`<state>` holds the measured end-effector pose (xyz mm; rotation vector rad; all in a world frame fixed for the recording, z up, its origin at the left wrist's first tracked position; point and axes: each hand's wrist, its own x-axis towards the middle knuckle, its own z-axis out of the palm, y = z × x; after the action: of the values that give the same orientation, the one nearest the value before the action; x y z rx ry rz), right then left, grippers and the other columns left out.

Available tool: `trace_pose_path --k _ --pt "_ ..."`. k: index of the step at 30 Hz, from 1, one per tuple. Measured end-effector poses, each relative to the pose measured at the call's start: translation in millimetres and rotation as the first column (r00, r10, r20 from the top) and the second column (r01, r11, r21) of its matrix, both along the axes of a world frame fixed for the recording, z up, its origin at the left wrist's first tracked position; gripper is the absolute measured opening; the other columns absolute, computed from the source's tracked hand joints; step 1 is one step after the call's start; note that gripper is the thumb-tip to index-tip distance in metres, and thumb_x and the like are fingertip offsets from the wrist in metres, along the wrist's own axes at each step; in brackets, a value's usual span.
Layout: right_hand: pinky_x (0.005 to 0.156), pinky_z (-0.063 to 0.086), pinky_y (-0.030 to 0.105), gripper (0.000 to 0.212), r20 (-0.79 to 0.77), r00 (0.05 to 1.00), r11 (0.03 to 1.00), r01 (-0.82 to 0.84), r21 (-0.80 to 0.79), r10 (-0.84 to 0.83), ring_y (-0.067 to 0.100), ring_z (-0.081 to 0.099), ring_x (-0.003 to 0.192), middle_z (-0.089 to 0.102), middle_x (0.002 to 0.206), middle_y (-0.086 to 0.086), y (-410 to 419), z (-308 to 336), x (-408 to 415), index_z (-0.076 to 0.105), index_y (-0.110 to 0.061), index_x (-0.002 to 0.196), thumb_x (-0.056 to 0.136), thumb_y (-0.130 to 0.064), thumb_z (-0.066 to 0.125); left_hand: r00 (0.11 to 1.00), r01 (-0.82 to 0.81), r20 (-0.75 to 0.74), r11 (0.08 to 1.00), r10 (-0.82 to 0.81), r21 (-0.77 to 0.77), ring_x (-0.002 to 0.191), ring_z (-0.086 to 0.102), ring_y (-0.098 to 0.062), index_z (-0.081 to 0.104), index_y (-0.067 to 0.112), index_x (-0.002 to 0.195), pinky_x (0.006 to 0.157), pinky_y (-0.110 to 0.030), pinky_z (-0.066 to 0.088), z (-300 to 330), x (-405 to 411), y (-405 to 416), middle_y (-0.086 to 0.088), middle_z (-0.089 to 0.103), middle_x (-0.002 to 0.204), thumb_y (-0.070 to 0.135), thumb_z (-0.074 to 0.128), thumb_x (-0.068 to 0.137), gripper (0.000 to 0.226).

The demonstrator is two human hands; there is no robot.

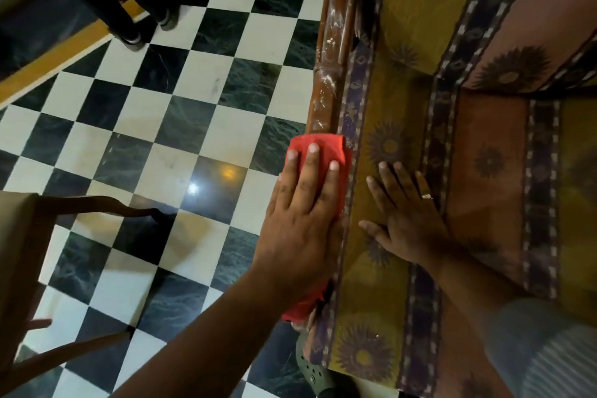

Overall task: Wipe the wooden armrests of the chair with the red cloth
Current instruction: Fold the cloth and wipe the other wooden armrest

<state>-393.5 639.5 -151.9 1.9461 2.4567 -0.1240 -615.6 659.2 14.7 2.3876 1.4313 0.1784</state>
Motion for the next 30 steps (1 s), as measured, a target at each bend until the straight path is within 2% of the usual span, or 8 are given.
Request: trace_pose_path --k 3,6,8,12,17,20,26,30 --pt "0.122 0.013 0.057 0.087 -0.003 1.000 1.000 0.005 -0.029 -0.005 0.035 0.013 0.154 0.017 0.167 0.014 -0.2 3.8 -1.0 0.027 -0.017 0.157 0.092 -0.075 0.031 0.997 -0.050 0.057 0.998 0.053 -0.050 0.155 -0.008 -0.031 0.003 0.019 0.159 0.125 -0.045 0.007 -0.7 4.0 16.8 -0.011 -0.006 0.168 0.047 0.035 0.103 0.071" --pt "0.122 0.013 0.056 0.087 -0.014 1.000 0.999 0.010 -0.042 -0.010 0.034 0.014 0.154 0.016 0.167 0.013 0.0 5.1 -1.7 0.028 -0.017 0.157 0.093 -0.075 0.027 0.958 -0.188 0.182 0.966 0.221 -0.179 0.155 0.008 -0.027 -0.007 0.026 0.159 0.122 -0.045 0.022 2.4 14.9 44.8 -0.005 -0.003 0.170 0.051 0.034 0.102 0.075" --pt "0.123 0.011 0.055 0.087 -0.009 1.000 0.999 0.008 -0.034 -0.008 0.033 0.012 0.155 0.014 0.168 0.012 -1.6 4.4 -1.0 0.026 -0.017 0.157 0.093 -0.075 0.025 0.953 -0.224 0.172 0.962 0.250 -0.157 0.155 0.007 -0.026 -0.007 0.025 0.158 0.124 -0.048 0.020 1.1 19.1 48.8 -0.005 -0.001 0.170 0.051 0.034 0.103 0.074" --pt "0.124 0.009 0.054 0.086 -0.008 1.000 1.000 0.003 -0.001 -0.003 0.032 0.008 0.156 0.012 0.168 0.012 -1.8 1.0 1.8 0.025 -0.017 0.158 0.094 -0.075 0.029 0.993 -0.118 0.016 0.992 0.117 0.040 0.154 -0.015 -0.026 0.001 0.016 0.159 0.124 -0.045 -0.001 -1.0 15.5 31.2 -0.006 -0.009 0.167 0.047 0.031 0.105 0.069" --pt "0.124 0.012 0.055 0.087 -0.015 1.000 1.000 0.003 0.028 -0.003 0.031 0.008 0.156 0.011 0.168 0.011 -0.1 -6.2 2.3 0.023 -0.018 0.158 0.093 -0.075 0.030 0.982 0.167 -0.101 0.983 -0.158 0.083 0.155 0.002 -0.030 0.020 0.011 0.157 0.125 -0.049 0.008 3.3 9.9 50.2 -0.011 0.010 0.167 0.044 0.026 0.102 0.065" --pt "0.123 0.012 0.055 0.087 -0.012 1.000 1.000 0.002 0.031 -0.002 0.032 0.010 0.155 0.012 0.168 0.011 -0.6 -6.2 2.9 0.024 -0.018 0.158 0.093 -0.075 0.031 0.959 0.244 -0.171 0.966 -0.227 0.083 0.156 0.001 -0.027 0.018 0.011 0.157 0.127 -0.048 0.006 6.1 19.8 78.2 -0.011 0.012 0.168 0.043 0.025 0.101 0.066" --pt "0.123 0.014 0.055 0.087 -0.023 1.000 1.000 0.006 -0.016 -0.007 0.031 0.009 0.156 0.011 0.168 0.011 0.0 -0.4 2.2 0.024 -0.017 0.158 0.093 -0.076 0.027 0.993 -0.078 0.084 0.996 0.081 -0.036 0.155 -0.004 -0.026 0.007 0.012 0.159 0.123 -0.034 0.000 12.2 40.9 105.6 -0.010 0.002 0.169 0.037 0.040 0.102 0.070" --pt "0.123 0.015 0.054 0.089 -0.038 0.999 0.999 0.014 -0.033 -0.016 0.030 0.010 0.156 0.012 0.168 0.010 -0.4 3.1 2.3 0.025 -0.017 0.158 0.092 -0.077 0.028 0.982 -0.141 0.115 0.988 0.148 -0.066 0.156 -0.003 -0.025 0.007 0.014 0.159 0.122 -0.034 0.004 12.5 45.5 104.8 -0.008 0.004 0.169 0.037 0.041 0.102 0.070"
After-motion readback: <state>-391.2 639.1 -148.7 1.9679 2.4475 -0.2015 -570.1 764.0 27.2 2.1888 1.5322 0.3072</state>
